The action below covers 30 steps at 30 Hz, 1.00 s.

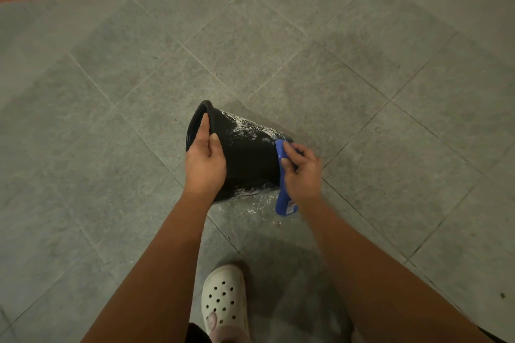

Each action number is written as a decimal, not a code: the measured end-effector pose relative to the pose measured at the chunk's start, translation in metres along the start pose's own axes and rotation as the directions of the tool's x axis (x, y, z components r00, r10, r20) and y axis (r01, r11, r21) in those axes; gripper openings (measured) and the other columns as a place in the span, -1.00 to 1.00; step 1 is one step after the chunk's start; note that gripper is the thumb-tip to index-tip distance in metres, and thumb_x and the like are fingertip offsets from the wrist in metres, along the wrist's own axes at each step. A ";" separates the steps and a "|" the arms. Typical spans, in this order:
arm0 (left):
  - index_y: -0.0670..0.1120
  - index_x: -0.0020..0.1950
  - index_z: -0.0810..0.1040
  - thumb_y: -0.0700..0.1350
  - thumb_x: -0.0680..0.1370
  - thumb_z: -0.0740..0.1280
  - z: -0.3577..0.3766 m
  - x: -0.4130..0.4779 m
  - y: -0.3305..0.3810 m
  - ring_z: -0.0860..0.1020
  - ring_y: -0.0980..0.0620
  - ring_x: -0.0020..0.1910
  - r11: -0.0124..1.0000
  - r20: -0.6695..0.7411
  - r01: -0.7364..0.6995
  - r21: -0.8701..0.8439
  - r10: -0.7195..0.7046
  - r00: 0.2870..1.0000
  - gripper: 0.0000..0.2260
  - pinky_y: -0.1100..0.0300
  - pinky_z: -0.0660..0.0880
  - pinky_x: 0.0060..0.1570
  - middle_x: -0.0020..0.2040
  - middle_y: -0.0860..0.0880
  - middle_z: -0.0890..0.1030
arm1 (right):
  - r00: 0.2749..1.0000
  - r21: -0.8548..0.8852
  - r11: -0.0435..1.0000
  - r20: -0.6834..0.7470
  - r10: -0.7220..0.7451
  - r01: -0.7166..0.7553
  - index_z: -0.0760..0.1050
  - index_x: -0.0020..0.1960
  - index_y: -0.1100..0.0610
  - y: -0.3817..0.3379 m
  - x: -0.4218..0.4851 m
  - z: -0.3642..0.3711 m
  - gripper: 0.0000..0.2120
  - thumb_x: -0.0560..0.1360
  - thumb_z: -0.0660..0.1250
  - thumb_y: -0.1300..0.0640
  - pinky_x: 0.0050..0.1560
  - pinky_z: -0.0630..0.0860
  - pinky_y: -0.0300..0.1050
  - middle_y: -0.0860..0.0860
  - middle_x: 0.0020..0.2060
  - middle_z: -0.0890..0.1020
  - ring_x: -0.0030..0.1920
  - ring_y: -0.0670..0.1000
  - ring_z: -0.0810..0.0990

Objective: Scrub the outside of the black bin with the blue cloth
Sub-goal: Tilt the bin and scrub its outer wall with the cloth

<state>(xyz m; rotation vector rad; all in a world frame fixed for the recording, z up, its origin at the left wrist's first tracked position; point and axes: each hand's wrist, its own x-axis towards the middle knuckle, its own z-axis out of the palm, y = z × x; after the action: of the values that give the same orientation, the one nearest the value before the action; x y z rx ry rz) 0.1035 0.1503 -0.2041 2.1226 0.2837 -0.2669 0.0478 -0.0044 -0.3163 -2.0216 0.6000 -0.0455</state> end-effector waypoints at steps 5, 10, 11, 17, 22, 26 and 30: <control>0.08 0.52 0.22 -0.10 0.66 0.08 0.000 0.002 0.002 0.43 0.53 -0.11 1.000 0.021 -0.002 0.029 0.001 1.000 -0.60 0.60 0.27 -0.06 0.04 0.26 0.45 | 0.999 -0.130 0.991 -0.039 0.004 -0.009 0.42 0.34 0.24 0.007 -0.025 0.004 -0.58 0.49 0.30 0.33 0.27 0.35 -0.04 0.21 0.21 0.43 0.19 0.24 0.42; 0.10 0.52 0.20 -0.09 0.66 0.07 -0.003 0.001 0.000 0.45 0.24 0.11 1.000 0.054 -0.023 0.014 0.022 0.998 -0.59 0.31 0.33 0.21 0.16 0.16 0.47 | 0.979 -0.211 0.962 -0.068 -0.192 0.174 0.51 0.25 0.24 -0.009 -0.023 0.006 -0.67 0.48 0.27 0.30 0.15 0.16 -0.34 0.18 0.13 0.53 0.10 0.22 0.40; 0.10 0.52 0.20 -0.09 0.66 0.07 -0.003 0.000 0.000 0.46 0.29 0.08 1.000 0.050 -0.028 0.013 0.027 0.998 -0.59 0.32 0.33 0.21 0.13 0.19 0.47 | 0.988 -0.200 0.970 -0.047 -0.150 0.137 0.49 0.27 0.21 -0.009 -0.013 0.004 -0.66 0.51 0.26 0.29 0.15 0.16 -0.33 0.16 0.15 0.53 0.13 0.23 0.40; 0.06 0.51 0.22 -0.12 0.67 0.07 -0.004 0.003 -0.001 0.42 0.36 0.03 0.999 0.007 0.012 -0.036 -0.012 1.000 -0.60 0.60 0.27 0.05 0.16 0.23 0.42 | 0.995 -0.106 0.991 -0.070 0.076 -0.084 0.47 0.20 0.18 -0.007 -0.001 -0.001 -0.73 0.50 0.24 0.26 0.21 0.38 0.10 0.15 0.09 0.54 0.11 0.20 0.48; 0.09 0.52 0.22 -0.11 0.67 0.07 -0.008 0.005 -0.004 0.39 0.27 0.17 0.999 0.024 0.026 -0.030 -0.025 0.999 -0.60 0.47 0.26 0.11 0.23 0.18 0.42 | 0.927 -0.201 0.916 -0.076 -0.368 0.347 0.54 0.13 0.24 -0.012 -0.033 0.010 -0.70 0.52 0.13 0.19 0.12 0.27 -0.22 0.16 0.07 0.57 0.04 0.10 0.37; 0.11 0.51 0.22 -0.08 0.66 0.09 -0.004 0.004 -0.004 0.45 0.20 0.19 1.000 0.048 -0.014 -0.008 0.014 0.999 -0.59 0.29 0.33 0.25 0.23 0.13 0.47 | 0.958 -0.252 0.931 -0.042 -0.282 0.263 0.53 0.20 0.25 -0.011 0.008 0.006 -0.72 0.54 0.17 0.27 0.17 0.21 -0.20 0.17 0.12 0.58 0.11 0.08 0.40; 0.09 0.52 0.21 -0.10 0.67 0.07 -0.004 0.003 -0.002 0.47 0.30 0.06 1.000 0.028 0.005 -0.015 -0.005 1.000 -0.60 0.38 0.34 0.16 0.15 0.18 0.48 | 0.989 -0.241 0.960 -0.022 0.144 -0.145 0.40 0.34 0.19 0.000 0.012 0.005 -0.66 0.58 0.16 0.20 0.29 0.31 0.02 0.21 0.20 0.47 0.20 0.21 0.41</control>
<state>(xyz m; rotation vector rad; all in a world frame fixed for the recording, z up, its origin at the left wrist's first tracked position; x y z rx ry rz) 0.1057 0.1552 -0.2048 2.1018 0.2740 -0.2962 0.0592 -0.0057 -0.3216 -2.2061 0.7868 0.1165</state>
